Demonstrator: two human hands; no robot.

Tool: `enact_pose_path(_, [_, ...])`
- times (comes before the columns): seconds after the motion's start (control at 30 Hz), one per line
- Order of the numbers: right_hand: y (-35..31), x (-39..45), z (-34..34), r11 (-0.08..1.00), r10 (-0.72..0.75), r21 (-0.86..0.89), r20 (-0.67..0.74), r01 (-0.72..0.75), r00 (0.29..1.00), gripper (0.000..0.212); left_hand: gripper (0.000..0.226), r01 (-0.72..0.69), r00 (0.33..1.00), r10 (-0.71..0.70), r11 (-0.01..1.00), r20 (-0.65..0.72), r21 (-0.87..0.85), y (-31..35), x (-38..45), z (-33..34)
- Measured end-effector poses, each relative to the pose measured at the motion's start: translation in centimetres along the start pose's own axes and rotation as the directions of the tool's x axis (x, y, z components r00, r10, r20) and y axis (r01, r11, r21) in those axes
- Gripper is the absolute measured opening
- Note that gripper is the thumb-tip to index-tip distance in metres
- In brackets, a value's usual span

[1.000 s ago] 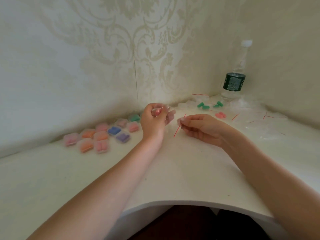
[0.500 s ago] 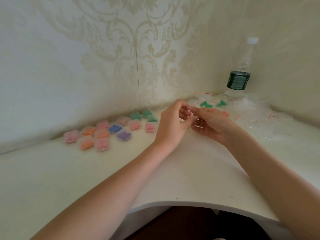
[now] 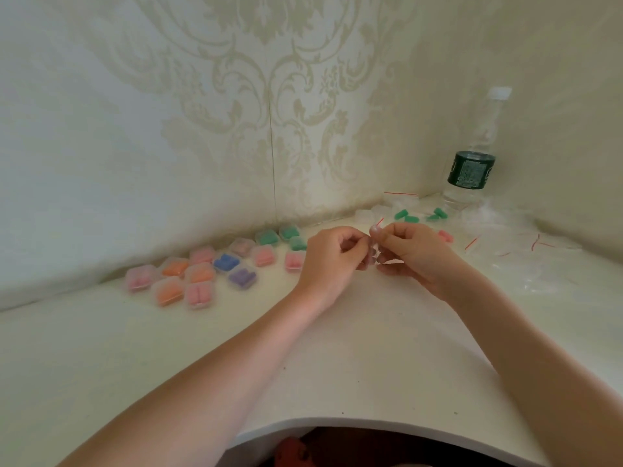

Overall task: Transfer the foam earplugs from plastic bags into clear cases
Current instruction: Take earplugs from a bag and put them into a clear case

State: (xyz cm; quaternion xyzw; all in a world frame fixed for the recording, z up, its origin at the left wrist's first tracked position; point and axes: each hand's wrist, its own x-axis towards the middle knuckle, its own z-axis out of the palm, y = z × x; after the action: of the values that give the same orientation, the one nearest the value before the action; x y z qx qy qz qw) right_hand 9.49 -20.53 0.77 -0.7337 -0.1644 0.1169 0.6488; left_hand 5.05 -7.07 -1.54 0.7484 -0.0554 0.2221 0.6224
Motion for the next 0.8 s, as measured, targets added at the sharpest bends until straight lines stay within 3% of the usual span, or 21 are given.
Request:
enact_pose_path(0.13, [-0.1, -0.2, 0.3, 0.985, -0.122, -0.129, -0.017, 0.118, 0.992, 0.022, 0.021, 0.031, 0.999, -0.034, 0.998, -0.04, -0.054, -0.1, 0.0, -0.1])
enact_pose_path(0.4, [-0.1, -0.6, 1.5, 0.865, -0.28, -0.455, -0.091, 0.21, 0.956, 0.033, 0.009, -0.031, 0.997, 0.036, 0.996, -0.064, 0.078, -0.6, 0.0, -0.1])
enact_pose_path(0.67, [-0.3, -0.4, 1.8, 0.831, -0.297, -0.505, -0.044, 0.235, 0.954, 0.034, 0.022, 0.093, 0.992, -0.093, 0.996, -0.082, -0.011, 0.0, -0.1, -0.2])
enact_pose_path(0.8, [-0.4, -0.5, 2.2, 0.858, -0.236, -0.468, 0.009, 0.213, 0.972, 0.033, 0.021, 0.057, 0.982, -0.027, 0.986, -0.186, 0.158, 0.2, -0.3, -0.4])
